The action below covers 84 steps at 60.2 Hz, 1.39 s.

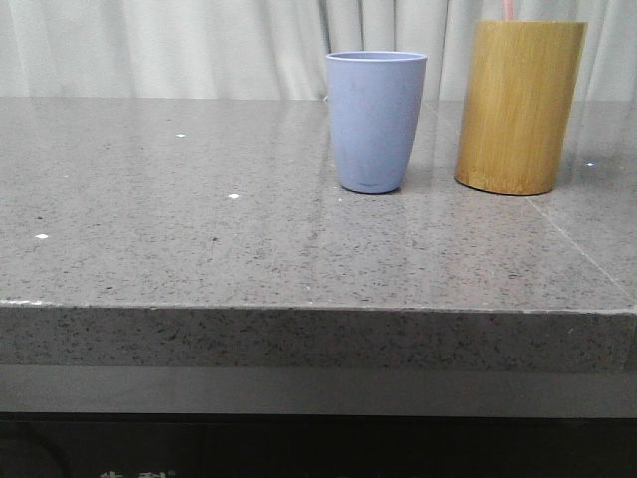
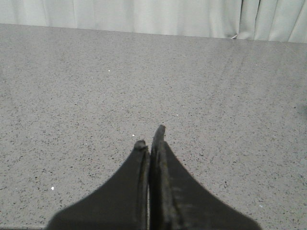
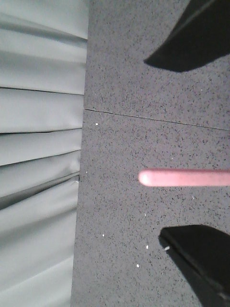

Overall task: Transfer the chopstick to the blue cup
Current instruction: 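Grasp the pink chopstick in the bamboo holder with the right gripper and lift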

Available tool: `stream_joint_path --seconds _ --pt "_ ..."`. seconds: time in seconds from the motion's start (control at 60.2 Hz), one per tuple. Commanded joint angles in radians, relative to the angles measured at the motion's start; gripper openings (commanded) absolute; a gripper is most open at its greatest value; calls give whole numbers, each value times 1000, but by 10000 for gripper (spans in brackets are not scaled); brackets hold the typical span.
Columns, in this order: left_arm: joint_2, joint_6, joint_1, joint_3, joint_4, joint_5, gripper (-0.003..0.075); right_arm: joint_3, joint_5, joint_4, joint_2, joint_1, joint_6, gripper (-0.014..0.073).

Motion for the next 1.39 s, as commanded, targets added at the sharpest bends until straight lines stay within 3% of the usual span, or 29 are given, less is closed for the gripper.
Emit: stream_joint_path --seconds 0.0,0.083,0.299,0.382,0.482,0.963,1.113,1.378 --pt "13 -9 -2 -25 -12 -85 -19 -66 -63 -5 -4 -1 -4 647" --pt "13 -9 -2 -25 -12 -85 -19 -70 -63 -5 1 -1 -4 582" --pt "13 -9 -2 -25 -12 -85 -19 -70 -77 -5 0 -1 -4 155" --pt "13 -9 -2 -25 -12 -85 -19 -70 -80 -5 -5 -1 -4 24" --pt "13 -9 -2 -25 -12 -85 -19 -70 -91 -5 -22 -1 -4 -70" --pt "13 -9 -2 -25 -12 -85 -19 -70 -269 -5 -278 21 -4 -68" --pt "13 -9 -2 -25 -12 -85 -19 -73 -362 -5 -308 92 -4 -68" --pt "13 -9 -2 -25 -12 -85 -19 -74 -384 -5 -243 268 -4 -68"
